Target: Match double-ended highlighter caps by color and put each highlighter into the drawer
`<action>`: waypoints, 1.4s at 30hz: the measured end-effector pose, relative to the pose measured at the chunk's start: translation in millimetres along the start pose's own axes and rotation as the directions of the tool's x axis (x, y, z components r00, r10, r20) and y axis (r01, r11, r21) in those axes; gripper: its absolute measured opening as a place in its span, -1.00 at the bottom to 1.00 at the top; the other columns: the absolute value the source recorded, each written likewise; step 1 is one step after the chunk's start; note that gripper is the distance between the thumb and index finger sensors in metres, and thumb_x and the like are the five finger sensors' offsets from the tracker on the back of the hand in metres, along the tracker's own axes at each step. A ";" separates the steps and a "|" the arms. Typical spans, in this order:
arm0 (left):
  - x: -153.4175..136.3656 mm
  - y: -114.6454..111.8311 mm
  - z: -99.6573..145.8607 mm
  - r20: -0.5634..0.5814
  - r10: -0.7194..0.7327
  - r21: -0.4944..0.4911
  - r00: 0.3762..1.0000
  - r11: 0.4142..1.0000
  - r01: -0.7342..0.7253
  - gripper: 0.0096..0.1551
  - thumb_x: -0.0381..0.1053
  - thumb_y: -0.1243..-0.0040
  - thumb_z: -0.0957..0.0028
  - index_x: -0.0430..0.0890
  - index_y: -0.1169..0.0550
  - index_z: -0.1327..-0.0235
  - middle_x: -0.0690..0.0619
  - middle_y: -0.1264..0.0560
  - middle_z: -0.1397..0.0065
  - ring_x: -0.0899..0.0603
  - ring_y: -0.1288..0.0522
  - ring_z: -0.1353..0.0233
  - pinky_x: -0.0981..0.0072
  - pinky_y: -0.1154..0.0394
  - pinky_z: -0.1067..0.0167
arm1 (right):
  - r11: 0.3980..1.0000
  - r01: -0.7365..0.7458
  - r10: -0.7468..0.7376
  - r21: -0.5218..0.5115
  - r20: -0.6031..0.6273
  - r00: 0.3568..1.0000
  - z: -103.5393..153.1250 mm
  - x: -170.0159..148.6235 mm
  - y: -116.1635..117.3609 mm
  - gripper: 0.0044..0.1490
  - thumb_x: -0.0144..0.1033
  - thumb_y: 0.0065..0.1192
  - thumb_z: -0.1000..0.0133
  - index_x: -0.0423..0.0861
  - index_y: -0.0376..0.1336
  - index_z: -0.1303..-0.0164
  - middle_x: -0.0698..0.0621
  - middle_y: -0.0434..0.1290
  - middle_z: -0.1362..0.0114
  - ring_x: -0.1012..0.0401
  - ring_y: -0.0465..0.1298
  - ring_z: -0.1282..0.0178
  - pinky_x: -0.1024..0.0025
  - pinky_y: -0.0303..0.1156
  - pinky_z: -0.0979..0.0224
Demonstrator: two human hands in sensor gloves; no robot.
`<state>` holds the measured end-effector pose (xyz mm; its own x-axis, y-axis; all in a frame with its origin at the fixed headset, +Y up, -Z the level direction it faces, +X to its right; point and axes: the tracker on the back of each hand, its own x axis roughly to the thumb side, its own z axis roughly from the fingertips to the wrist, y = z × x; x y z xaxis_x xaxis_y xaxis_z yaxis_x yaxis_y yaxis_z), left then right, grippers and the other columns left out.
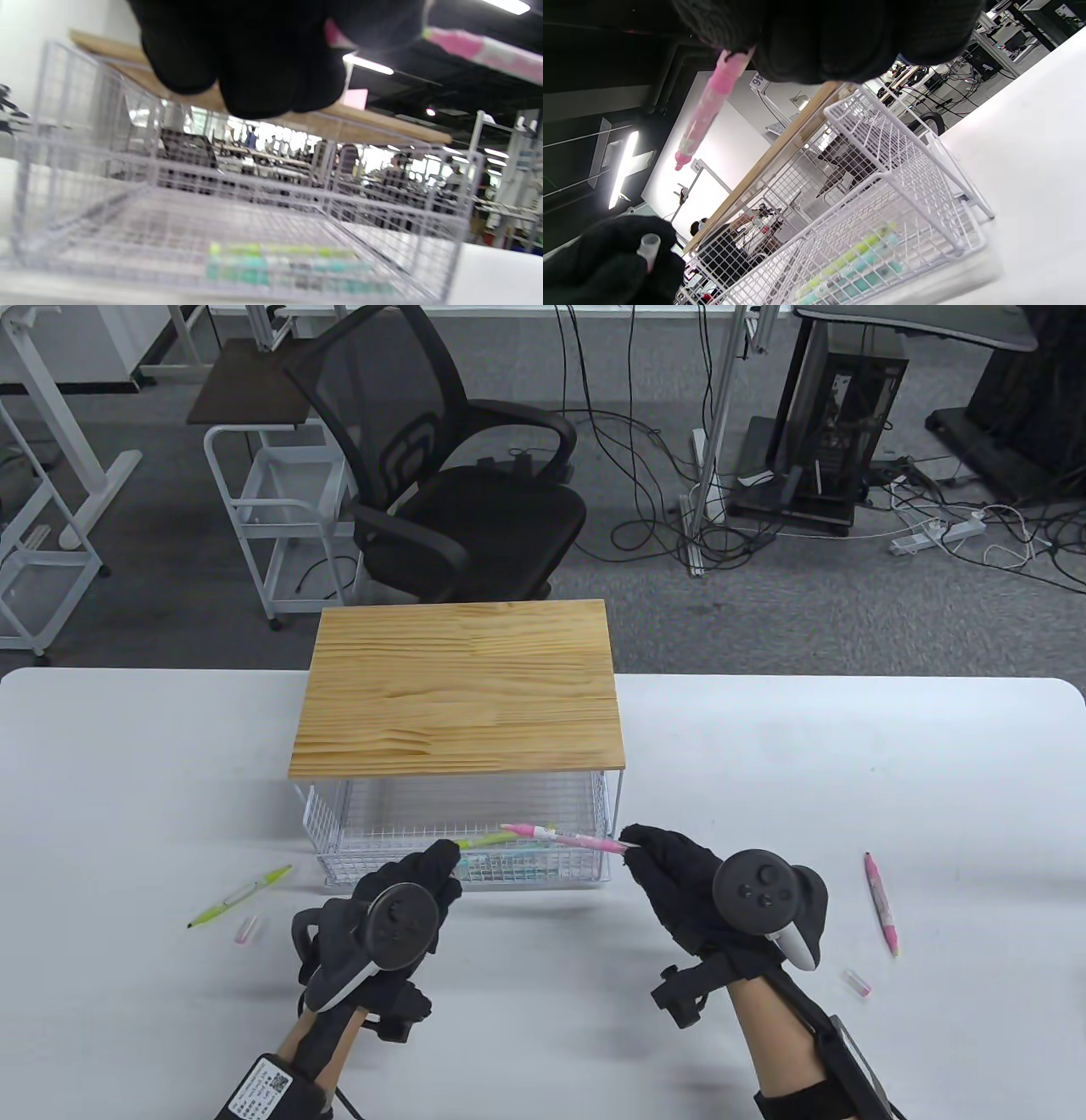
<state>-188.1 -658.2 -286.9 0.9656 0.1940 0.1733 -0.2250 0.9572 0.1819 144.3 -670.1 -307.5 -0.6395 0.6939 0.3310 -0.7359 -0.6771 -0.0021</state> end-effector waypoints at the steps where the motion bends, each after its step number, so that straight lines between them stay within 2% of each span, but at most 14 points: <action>1: -1.6 1.1 0.0 -0.005 -0.004 0.007 1.000 1.000 0.004 -0.47 0.10 0.02 -0.18 0.20 -0.30 -0.45 0.15 -0.58 -0.33 0.02 -0.61 -0.23 -0.02 -0.52 -0.43 | 1.000 -0.006 0.006 0.005 0.001 1.000 -0.2 0.3 1.6 -0.44 -0.09 0.02 -0.31 -0.06 0.28 -0.46 -0.02 0.49 -0.23 0.09 0.53 -0.11 -0.03 0.41 -0.39; 13: -0.3 -0.4 -0.8 0.010 -0.019 0.011 1.000 1.000 0.019 -0.47 0.10 0.01 -0.18 0.24 -0.30 -0.45 0.17 -0.56 -0.35 0.02 -0.60 -0.26 -0.03 -0.50 -0.44 | 0.995 -0.044 0.041 0.088 0.041 0.998 0.2 7.9 20.1 -0.44 -0.09 0.02 -0.31 -0.05 0.28 -0.46 -0.02 0.49 -0.23 0.09 0.53 -0.12 -0.03 0.41 -0.40; 27: 11.6 -3.8 2.6 0.067 -0.057 0.020 0.996 0.998 0.056 -0.47 0.10 0.00 -0.18 0.25 -0.30 -0.45 0.18 -0.54 -0.38 0.02 -0.59 -0.29 -0.03 -0.50 -0.45 | 0.992 -0.039 0.033 0.116 0.056 0.998 0.9 8.4 25.3 -0.44 -0.09 0.02 -0.31 -0.05 0.28 -0.47 -0.02 0.48 -0.24 0.09 0.53 -0.12 -0.03 0.41 -0.40; 42: 22.0 1.0 11.7 0.202 -0.085 0.070 0.976 0.995 0.072 -0.47 0.09 0.00 -0.16 0.22 -0.32 -0.43 0.19 -0.57 -0.32 0.04 -0.61 -0.23 -0.01 -0.51 -0.44 | 0.988 0.003 -0.014 0.155 0.067 0.998 0.2 4.8 25.7 -0.43 -0.10 0.00 -0.31 -0.07 0.28 -0.47 -0.03 0.49 -0.23 0.09 0.53 -0.11 -0.04 0.41 -0.40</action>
<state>-168.6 -655.5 -271.6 0.9349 0.0646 0.3491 -0.1632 0.9514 0.2610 122.3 -684.3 -305.8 -0.6131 0.6850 0.3936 -0.6945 -0.7048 0.1448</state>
